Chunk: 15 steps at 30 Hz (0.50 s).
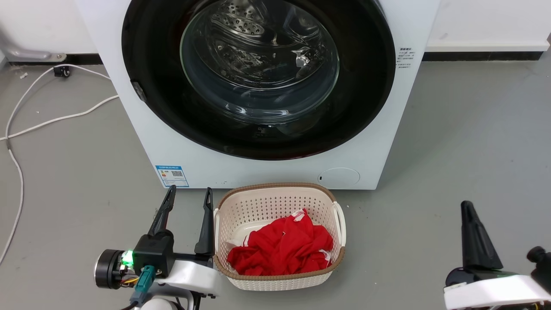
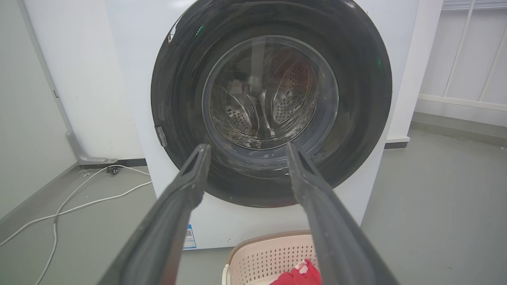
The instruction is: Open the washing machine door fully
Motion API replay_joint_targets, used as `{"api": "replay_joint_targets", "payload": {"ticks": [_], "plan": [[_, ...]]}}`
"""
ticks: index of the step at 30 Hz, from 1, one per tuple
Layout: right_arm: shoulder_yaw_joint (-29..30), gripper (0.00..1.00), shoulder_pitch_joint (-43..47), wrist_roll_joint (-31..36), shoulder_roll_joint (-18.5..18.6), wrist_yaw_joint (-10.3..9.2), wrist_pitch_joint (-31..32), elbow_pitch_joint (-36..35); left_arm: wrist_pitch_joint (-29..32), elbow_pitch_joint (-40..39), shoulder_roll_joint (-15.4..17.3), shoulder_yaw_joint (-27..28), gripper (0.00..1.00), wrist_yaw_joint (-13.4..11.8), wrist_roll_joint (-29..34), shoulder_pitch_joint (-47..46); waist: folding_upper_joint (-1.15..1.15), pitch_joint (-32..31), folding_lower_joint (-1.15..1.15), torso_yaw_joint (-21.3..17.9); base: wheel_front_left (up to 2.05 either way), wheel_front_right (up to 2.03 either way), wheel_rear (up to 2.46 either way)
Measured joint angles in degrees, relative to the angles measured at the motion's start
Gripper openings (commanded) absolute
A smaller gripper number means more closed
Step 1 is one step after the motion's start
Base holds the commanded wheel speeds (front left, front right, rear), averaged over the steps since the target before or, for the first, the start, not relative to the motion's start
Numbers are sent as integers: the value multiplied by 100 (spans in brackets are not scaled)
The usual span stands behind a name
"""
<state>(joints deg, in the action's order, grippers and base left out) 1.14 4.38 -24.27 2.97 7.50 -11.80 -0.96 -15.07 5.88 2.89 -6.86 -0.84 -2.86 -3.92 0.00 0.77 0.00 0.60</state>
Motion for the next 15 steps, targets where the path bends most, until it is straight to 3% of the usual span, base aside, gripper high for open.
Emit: {"api": "replay_joint_targets", "payload": {"ticks": [2, 5, 15], "plan": [[65, 0, -26, -320, -1, 0, 18, -12, 0, 10, -1, -9, 100, 9, -2, 7, 0, -17, 0, 8, 0, 0, 0], [135, 0, -33, -1298, -4, 0, 94, -83, 0, 42, 0, -16, 100, 18, -12, 20, 0, -33, 0, 20, 0, 0, 0], [531, 0, -499, -4985, -5, 0, 664, -481, 0, 64, 0, -33, 100, 32, -22, 18, 0, 38, 0, 13, 0, 0, 0]]}}
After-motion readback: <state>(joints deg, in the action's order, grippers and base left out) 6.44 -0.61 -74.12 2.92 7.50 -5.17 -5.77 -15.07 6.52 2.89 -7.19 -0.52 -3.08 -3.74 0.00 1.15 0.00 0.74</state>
